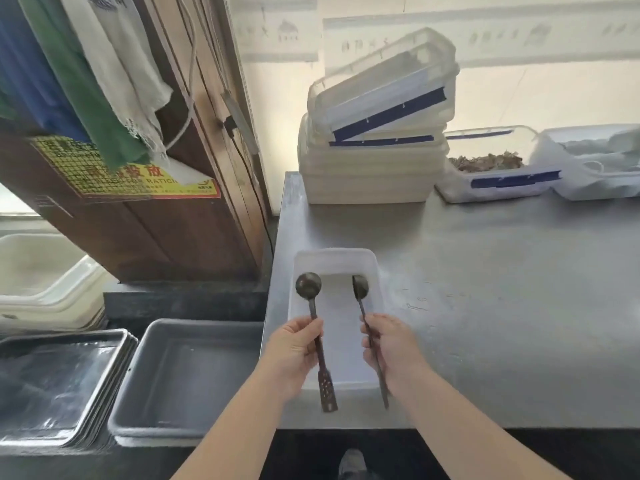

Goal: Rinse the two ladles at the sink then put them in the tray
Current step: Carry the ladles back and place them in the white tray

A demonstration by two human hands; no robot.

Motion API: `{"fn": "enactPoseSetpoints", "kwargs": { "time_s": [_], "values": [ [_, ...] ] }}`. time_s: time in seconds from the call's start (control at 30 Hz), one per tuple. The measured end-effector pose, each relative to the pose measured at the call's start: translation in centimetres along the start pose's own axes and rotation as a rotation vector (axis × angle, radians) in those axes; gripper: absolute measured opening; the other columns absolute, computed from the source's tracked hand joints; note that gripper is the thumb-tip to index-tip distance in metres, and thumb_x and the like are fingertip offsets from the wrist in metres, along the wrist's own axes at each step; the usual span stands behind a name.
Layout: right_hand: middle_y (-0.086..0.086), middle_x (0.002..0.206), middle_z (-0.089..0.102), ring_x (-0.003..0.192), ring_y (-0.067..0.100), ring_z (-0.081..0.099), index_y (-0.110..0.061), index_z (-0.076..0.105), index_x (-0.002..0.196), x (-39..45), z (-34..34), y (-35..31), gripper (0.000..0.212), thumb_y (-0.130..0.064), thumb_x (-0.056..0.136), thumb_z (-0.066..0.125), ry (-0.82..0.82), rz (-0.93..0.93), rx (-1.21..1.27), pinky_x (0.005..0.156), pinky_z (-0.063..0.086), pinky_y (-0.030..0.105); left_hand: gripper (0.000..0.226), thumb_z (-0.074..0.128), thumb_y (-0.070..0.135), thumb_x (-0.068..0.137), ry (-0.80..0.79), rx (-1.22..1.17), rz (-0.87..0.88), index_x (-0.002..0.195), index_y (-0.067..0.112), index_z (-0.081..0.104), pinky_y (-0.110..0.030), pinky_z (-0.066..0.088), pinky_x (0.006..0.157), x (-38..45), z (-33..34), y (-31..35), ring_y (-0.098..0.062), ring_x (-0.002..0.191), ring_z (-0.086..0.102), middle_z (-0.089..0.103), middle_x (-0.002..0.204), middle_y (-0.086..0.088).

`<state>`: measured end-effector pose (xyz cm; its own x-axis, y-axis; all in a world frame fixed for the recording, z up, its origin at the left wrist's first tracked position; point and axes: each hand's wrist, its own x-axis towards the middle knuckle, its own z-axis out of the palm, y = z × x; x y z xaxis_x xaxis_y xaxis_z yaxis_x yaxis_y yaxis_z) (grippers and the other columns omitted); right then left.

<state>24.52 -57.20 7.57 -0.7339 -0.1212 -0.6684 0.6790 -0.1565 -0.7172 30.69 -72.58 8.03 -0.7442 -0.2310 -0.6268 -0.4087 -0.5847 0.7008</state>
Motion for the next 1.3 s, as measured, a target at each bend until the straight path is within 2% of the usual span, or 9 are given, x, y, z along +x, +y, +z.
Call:
{"fn": "enactPoseSetpoints", "kwargs": {
  "time_s": [0.13, 0.33, 0.4, 0.53, 0.7, 0.83, 0.97, 1.07, 1.3],
  "values": [
    [0.0, 0.053, 0.062, 0.044, 0.012, 0.056, -0.011, 0.062, 0.083, 4.4, 1.5, -1.1, 0.007, -0.01, 0.089, 0.061, 0.011, 0.014, -0.091, 0.042, 0.045, 0.024, 0.013, 0.066, 0.01, 0.09, 0.149, 0.129, 0.013, 0.1, 0.002, 0.066, -0.027, 0.053, 0.062, 4.6, 1.8, 0.4, -0.012, 0.059, 0.063, 0.067, 0.068, -0.001],
    [0.009, 0.081, 0.072, 0.076, 0.028, 0.068, -0.015, 0.068, 0.082, 9.9, 3.0, 0.7, 0.008, -0.019, 0.083, 0.061, 0.175, -0.021, -0.48, 0.072, 0.059, 0.041, 0.017, 0.053, 0.009, 0.096, 0.273, 0.378, -0.034, 0.094, 0.003, 0.069, -0.04, 0.06, 0.076, 10.4, 2.2, -0.8, -0.028, 0.084, 0.071, 0.074, 0.095, -0.019],
    [0.005, 0.082, 0.069, 0.071, 0.022, 0.064, -0.018, 0.065, 0.083, 10.9, 3.6, 1.4, 0.008, -0.02, 0.085, 0.057, 0.208, -0.046, -0.592, 0.059, 0.053, 0.033, 0.021, 0.051, 0.009, 0.095, 0.28, 0.594, -0.02, 0.087, 0.004, 0.07, -0.045, 0.059, 0.082, 11.7, 1.9, -1.6, -0.034, 0.087, 0.07, 0.074, 0.092, -0.019],
    [0.004, 0.086, 0.063, 0.065, 0.016, 0.054, -0.017, 0.059, 0.089, 11.9, 4.0, 3.2, 0.009, -0.017, 0.089, 0.05, 0.232, 0.02, -0.739, 0.048, 0.035, 0.026, 0.023, 0.049, 0.007, 0.086, 0.298, 1.05, 0.029, 0.065, 0.009, 0.058, -0.031, 0.04, 0.059, 12.6, 1.5, -2.8, -0.027, 0.066, 0.051, 0.059, 0.067, -0.012],
    [0.003, 0.086, 0.061, 0.066, 0.016, 0.055, -0.018, 0.058, 0.093, 12.3, 3.3, 4.7, 0.012, -0.021, 0.09, 0.047, 0.27, 0.045, -0.86, 0.05, 0.037, 0.027, 0.02, 0.049, 0.008, 0.084, 0.328, 1.121, 0.059, 0.074, -0.001, 0.063, -0.034, 0.048, 0.062, 13.1, 1.1, -3.9, -0.033, 0.073, 0.061, 0.068, 0.076, -0.016],
    [0.003, 0.089, 0.062, 0.075, 0.021, 0.061, -0.022, 0.055, 0.093, 11.8, 3.4, 5.2, 0.008, -0.024, 0.09, 0.048, 0.289, -0.033, -0.908, 0.065, 0.052, 0.035, 0.011, 0.051, 0.01, 0.087, 0.358, 1.094, 0.13, 0.088, 0.011, 0.062, -0.038, 0.055, 0.073, 12.9, 1.2, -4.2, -0.03, 0.084, 0.063, 0.066, 0.092, -0.011],
    [0.0, 0.11, 0.053, 0.076, 0.016, 0.055, -0.022, 0.055, 0.106, 10.5, 3.2, 5.9, 0.017, -0.017, 0.09, 0.048, 0.2, -0.234, -1.122, 0.06, 0.041, 0.031, 0.034, 0.054, 0.018, 0.092, 0.194, 1.315, 0.222, 0.126, 0.016, 0.051, -0.032, 0.045, 0.077, 11.8, 0.6, -4.7, -0.025, 0.101, 0.058, 0.052, 0.12, -0.006],
    [0.003, 0.119, 0.046, 0.091, 0.022, 0.053, -0.019, 0.054, 0.113, 9.7, 2.5, 6.0, 0.027, -0.012, 0.088, 0.051, -0.003, -0.343, -1.45, 0.066, 0.045, 0.035, 0.027, 0.051, 0.014, 0.09, 0.009, 1.606, 0.256, 0.117, 0.016, 0.048, -0.038, 0.05, 0.071, 10.8, 0.0, -5.0, -0.024, 0.087, 0.054, 0.045, 0.11, -0.005],
    [0.009, 0.124, 0.044, 0.103, 0.026, 0.051, -0.011, 0.056, 0.116, 9.4, 2.6, 5.5, 0.029, -0.001, 0.09, 0.052, -0.091, -0.384, -1.723, 0.082, 0.049, 0.037, 0.024, 0.047, 0.006, 0.092, -0.037, 1.613, 0.231, 0.115, 0.008, 0.05, -0.037, 0.049, 0.071, 10.5, -0.4, -5.2, -0.029, 0.086, 0.058, 0.047, 0.115, -0.013]
  ]
}}
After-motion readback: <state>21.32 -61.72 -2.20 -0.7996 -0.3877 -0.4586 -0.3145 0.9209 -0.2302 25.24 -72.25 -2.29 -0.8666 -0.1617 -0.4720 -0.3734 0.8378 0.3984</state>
